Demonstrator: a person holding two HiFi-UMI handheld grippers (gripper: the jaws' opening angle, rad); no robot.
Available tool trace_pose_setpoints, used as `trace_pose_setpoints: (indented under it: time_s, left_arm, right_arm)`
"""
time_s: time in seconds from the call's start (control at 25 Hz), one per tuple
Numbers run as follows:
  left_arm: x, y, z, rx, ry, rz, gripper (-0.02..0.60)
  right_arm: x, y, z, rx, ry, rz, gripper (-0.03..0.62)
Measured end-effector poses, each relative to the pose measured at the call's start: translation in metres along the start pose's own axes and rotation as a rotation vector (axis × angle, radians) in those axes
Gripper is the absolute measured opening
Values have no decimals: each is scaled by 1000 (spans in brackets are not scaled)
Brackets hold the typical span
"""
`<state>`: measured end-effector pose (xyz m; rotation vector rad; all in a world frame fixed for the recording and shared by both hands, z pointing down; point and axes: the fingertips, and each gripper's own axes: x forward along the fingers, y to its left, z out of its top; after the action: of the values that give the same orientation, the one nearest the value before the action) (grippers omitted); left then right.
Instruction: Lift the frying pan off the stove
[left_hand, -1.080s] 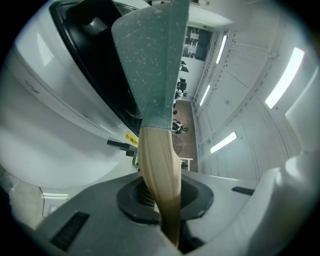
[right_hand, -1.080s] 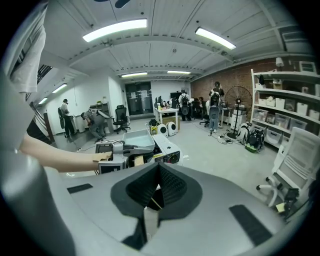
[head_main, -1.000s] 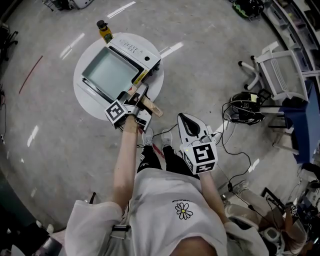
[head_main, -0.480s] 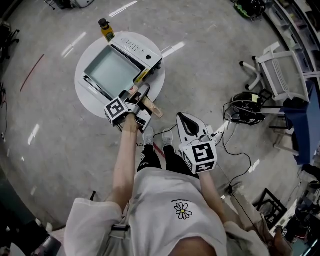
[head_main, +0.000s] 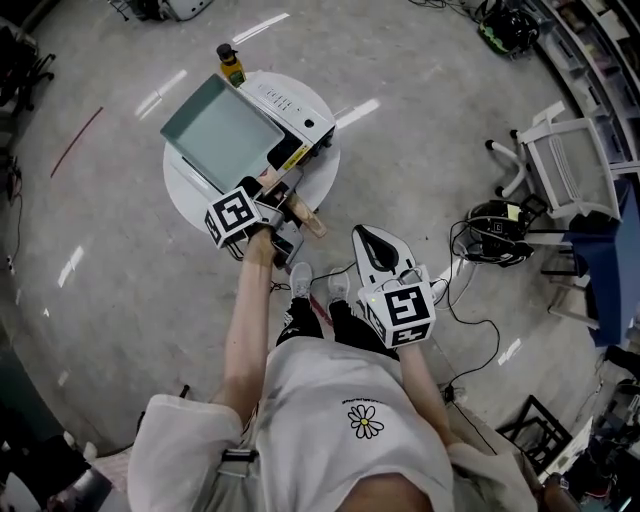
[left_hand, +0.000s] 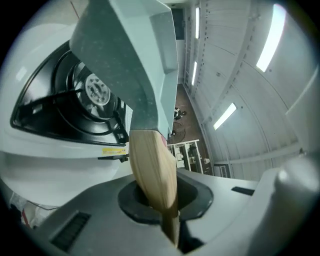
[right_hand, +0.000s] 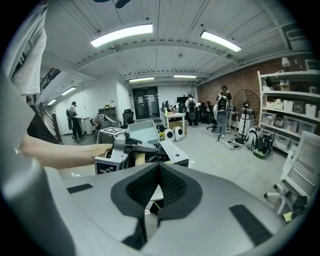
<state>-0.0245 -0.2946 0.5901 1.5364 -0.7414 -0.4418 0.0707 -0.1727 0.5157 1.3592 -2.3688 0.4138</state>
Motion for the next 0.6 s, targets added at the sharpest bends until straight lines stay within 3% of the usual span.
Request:
trace_pose_setpoints:
  time_s: [0.24, 0.6]
  left_arm:
    - [-12, -51, 19, 150, -43, -23, 26]
    - [-56, -137, 43, 481, -147, -13, 26]
  right_arm:
    - [1, 5, 26, -36, -66, 22, 3]
    - [2, 15, 94, -135, -226, 52, 3]
